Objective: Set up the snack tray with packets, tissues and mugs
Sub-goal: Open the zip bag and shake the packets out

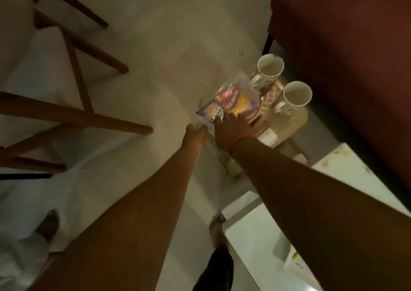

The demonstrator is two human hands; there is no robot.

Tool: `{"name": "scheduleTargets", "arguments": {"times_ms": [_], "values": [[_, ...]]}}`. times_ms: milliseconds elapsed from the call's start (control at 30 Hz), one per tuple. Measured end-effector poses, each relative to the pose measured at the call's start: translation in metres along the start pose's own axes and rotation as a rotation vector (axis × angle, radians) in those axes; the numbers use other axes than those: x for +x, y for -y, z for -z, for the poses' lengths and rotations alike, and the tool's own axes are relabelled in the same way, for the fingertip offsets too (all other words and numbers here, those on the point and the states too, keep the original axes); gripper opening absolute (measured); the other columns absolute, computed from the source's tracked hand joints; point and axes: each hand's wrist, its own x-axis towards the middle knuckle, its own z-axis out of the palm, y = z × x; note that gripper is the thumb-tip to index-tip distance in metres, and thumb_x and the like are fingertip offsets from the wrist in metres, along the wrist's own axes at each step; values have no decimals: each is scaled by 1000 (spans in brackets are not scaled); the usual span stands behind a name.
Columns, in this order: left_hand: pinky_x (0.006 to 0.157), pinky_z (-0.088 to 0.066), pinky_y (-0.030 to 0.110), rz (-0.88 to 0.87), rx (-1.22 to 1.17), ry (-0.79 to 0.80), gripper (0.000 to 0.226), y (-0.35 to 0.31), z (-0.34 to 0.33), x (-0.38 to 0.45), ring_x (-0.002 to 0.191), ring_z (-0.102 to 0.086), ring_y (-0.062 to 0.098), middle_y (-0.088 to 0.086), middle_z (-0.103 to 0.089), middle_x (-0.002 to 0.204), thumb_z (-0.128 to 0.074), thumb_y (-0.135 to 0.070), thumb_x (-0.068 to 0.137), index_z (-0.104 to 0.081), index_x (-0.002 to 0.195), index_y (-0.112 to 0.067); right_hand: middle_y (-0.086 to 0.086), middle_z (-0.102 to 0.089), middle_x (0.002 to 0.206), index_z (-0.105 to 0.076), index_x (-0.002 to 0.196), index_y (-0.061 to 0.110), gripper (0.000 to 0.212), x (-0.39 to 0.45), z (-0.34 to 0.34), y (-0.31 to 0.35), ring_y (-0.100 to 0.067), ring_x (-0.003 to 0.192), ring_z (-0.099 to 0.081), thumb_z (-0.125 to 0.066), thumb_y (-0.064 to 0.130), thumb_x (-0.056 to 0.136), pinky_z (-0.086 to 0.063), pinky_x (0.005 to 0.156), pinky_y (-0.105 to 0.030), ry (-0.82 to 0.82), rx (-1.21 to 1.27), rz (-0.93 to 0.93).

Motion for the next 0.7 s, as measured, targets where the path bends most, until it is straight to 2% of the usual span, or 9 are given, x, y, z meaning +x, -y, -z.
{"name": "scheduleTargets", "arguments": {"times_ms": [133,200,267,333,433,533,600,667,700], "values": [[94,-47,35,24,-108,46,70,-13,-12,45,116,-57,32,16,-55,135,-59,-48,87,-40,142,-9,-26,-43,147,-33,149,7,54,39,-12,-8,-39,135,-42,-32,31,100,-30,114,-53,43,4,-110],[86,-51,37,68,-125,66,75,-6,-18,70,104,-63,25,12,-64,127,-61,-57,73,-53,132,-11,-27,-47,141,-34,147,7,53,47,-23,-8,-41,129,-47,-32,29,100,-35,108,-53,75,27,-103],[77,-50,32,56,-168,90,58,-8,-21,77,93,-65,20,10,-69,116,-63,-49,80,-61,122,-9,-30,-46,141,-31,149,6,53,49,-25,-7,-44,128,-47,-32,25,99,-37,104,-52,65,19,-79],[81,-52,36,47,-228,110,40,-19,-23,70,86,-65,20,10,-71,102,-62,-35,90,-64,117,-5,-32,-43,142,-25,150,2,55,48,-24,-8,-45,129,-46,-32,21,99,-37,105,-51,41,26,-66],[88,-52,40,68,-332,169,27,-29,-25,62,71,-63,19,8,-68,78,-64,-22,91,-66,110,-3,-30,-36,150,-19,152,-1,58,38,-17,-6,-41,137,-38,-35,19,100,-33,110,-50,14,73,-59],[69,-51,35,35,-421,151,12,-35,-19,49,61,-59,20,6,-67,61,-66,-16,90,-70,86,-5,-28,-28,155,-13,154,2,62,27,-10,-2,-39,144,-31,-37,15,99,-31,113,-51,-45,152,-27],[58,-44,28,-10,-451,94,17,-36,-10,39,51,-55,17,4,-63,51,-61,-10,90,-66,75,-6,-29,-24,157,-11,155,5,65,14,0,1,-39,145,-29,-40,14,98,-33,114,-50,-81,170,30],[48,-44,22,-67,-454,37,13,-34,4,24,48,-57,16,8,-64,57,-59,-8,90,-65,80,-1,-28,-21,158,-11,156,7,69,-3,11,4,-40,144,-30,-44,12,96,-34,113,-49,-115,190,79],[48,-46,23,-91,-453,12,10,-33,11,12,55,-62,19,11,-67,67,-60,-8,89,-65,90,1,-28,-21,159,-12,156,8,70,-13,18,6,-40,144,-31,-46,10,95,-35,113,-48,-136,206,102]]}}
